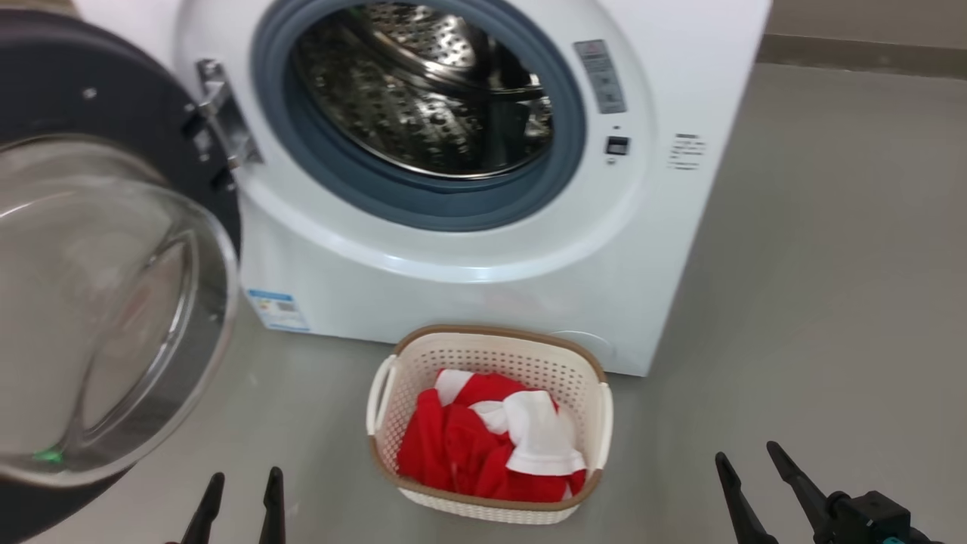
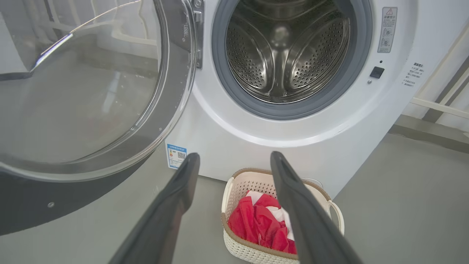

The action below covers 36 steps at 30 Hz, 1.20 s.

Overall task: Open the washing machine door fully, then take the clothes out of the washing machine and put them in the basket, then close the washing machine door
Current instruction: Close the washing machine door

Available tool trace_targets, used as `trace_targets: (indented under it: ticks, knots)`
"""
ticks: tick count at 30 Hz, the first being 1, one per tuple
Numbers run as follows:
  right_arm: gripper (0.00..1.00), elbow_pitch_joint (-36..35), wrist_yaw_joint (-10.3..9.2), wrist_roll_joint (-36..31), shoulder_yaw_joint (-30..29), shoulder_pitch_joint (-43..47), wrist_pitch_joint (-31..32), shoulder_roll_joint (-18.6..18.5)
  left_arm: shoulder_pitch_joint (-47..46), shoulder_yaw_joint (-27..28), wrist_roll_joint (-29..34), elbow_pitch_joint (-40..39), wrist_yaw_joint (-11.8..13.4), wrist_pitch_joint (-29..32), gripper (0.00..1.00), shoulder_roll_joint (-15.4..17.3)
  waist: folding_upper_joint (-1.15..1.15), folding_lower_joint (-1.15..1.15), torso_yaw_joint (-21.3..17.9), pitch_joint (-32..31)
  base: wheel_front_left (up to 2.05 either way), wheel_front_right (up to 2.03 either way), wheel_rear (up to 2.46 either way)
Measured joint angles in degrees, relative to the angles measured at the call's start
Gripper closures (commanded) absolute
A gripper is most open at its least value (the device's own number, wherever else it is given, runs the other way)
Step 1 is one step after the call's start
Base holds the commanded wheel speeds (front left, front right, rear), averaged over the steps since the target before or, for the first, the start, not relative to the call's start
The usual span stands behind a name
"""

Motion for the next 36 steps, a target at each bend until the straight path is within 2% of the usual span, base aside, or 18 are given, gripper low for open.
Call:
trace_targets:
  ticks: [13,18,24,33,34,36]
  knots:
    - [0.0,1.7,-0.01,1.58,4.27,-2.73,0.0,-1.74,1.16,-3.47,-2.43,0.2,3.52,0.01,0.0,0.0,0.0,0.0,13.06,-0.52,0.0,0.0,0.0]
    - [0.0,2.85,0.0,1.81,7.67,-5.64,0.0,-2.6,1.5,-3.42,-4.04,-0.44,4.83,0.01,0.0,0.0,0.0,0.0,17.15,-0.51,0.0,0.0,0.0]
    - [0.0,4.7,0.0,2.83,11.47,-9.7,0.0,-3.61,2.62,-3.37,-6.16,-2.37,6.56,0.01,0.0,0.02,0.0,0.0,19.65,0.4,0.0,0.0,0.0]
    - [0.0,6.16,0.0,3.63,13.22,-11.65,0.0,-4.07,2.9,-3.53,-7.24,-4.19,7.33,0.01,0.0,0.01,0.0,0.0,20.17,0.7,0.0,0.0,0.0]
    - [0.0,6.16,0.0,3.72,13.18,-11.64,0.0,-4.07,2.89,-3.38,-7.46,-4.57,7.27,0.01,0.11,0.01,0.0,0.0,20.12,0.59,0.0,0.0,0.0]
    - [0.0,6.12,0.0,3.72,12.98,-11.52,0.0,-3.96,2.82,-2.53,-7.59,-5.78,6.78,0.01,0.71,-0.01,0.0,0.0,20.01,0.32,0.0,0.0,0.0]
